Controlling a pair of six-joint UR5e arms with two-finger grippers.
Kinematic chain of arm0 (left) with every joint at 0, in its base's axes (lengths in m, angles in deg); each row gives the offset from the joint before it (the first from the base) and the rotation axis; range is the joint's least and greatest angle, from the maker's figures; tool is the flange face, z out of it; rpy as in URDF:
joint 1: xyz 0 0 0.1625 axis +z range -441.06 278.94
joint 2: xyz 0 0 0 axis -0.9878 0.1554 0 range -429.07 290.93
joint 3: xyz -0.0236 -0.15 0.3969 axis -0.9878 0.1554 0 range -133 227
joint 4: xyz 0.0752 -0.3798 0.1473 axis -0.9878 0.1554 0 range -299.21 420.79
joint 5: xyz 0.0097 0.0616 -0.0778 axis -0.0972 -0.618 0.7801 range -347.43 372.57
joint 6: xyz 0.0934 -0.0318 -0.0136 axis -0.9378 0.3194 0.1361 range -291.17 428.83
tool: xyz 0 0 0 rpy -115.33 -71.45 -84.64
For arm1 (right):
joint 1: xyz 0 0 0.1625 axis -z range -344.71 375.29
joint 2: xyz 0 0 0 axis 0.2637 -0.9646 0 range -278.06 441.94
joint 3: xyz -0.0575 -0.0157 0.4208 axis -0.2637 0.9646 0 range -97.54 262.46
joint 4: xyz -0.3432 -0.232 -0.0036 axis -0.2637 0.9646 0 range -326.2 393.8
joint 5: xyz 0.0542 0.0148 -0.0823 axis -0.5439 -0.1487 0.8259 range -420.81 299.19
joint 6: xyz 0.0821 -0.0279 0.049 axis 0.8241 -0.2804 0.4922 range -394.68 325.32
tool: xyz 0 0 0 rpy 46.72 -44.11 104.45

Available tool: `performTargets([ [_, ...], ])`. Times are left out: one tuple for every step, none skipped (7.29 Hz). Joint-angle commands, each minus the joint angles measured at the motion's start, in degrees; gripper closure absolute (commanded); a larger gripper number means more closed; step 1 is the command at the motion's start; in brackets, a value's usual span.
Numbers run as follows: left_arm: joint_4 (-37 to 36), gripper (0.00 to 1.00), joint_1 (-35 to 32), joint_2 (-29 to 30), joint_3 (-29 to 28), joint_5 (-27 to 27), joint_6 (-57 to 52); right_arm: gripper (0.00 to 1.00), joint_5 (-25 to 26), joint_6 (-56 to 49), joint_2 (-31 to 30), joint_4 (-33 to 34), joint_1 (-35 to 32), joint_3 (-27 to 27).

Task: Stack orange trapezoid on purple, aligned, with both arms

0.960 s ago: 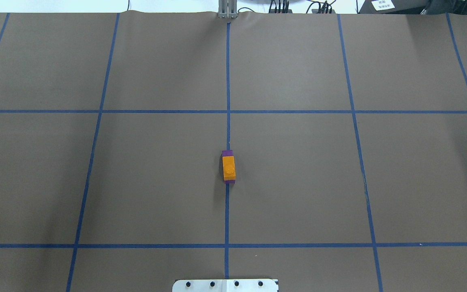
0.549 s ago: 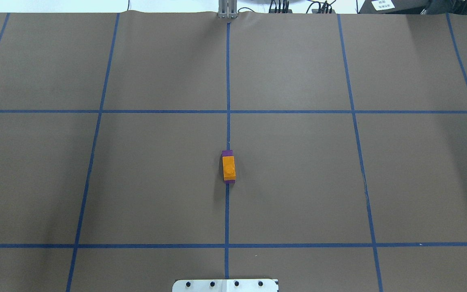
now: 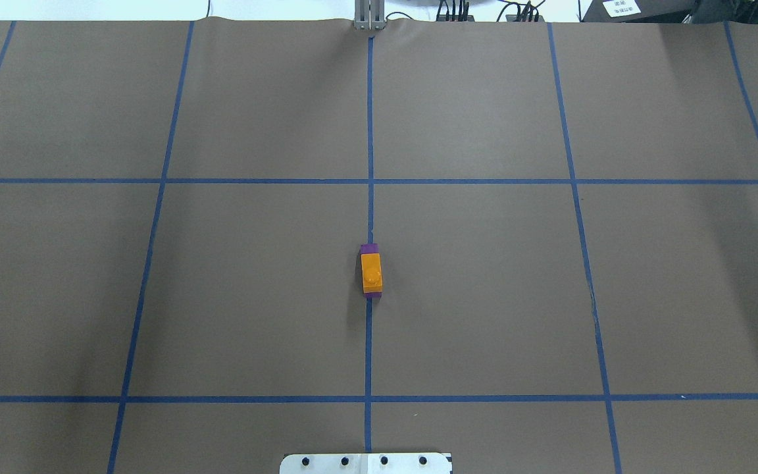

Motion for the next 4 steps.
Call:
performTargets([
  [1.2, 0.0, 0.2, -0.8, -0.4, -0.4, -0.2, 0.0, -0.2, 0.3, -0.6, -2.0, 0.3, 0.0],
  [1.3, 0.0, 0.2, -1.1, -0.2, -0.3, -0.2, 0.0, -0.2, 0.3, -0.6, -2.0, 0.5, 0.1],
  [1.3, 0.0, 0.2, -1.2, -0.2, 0.2, -0.2, 0.0, -0.2, 0.3, -0.6, -2.0, 0.5, 0.2],
  [1.1, 0.0, 0.2, -1.7, -0.1, 3.0, -0.2, 0.0, -0.2, 0.4, -0.6, -2.0, 0.7, 0.2],
])
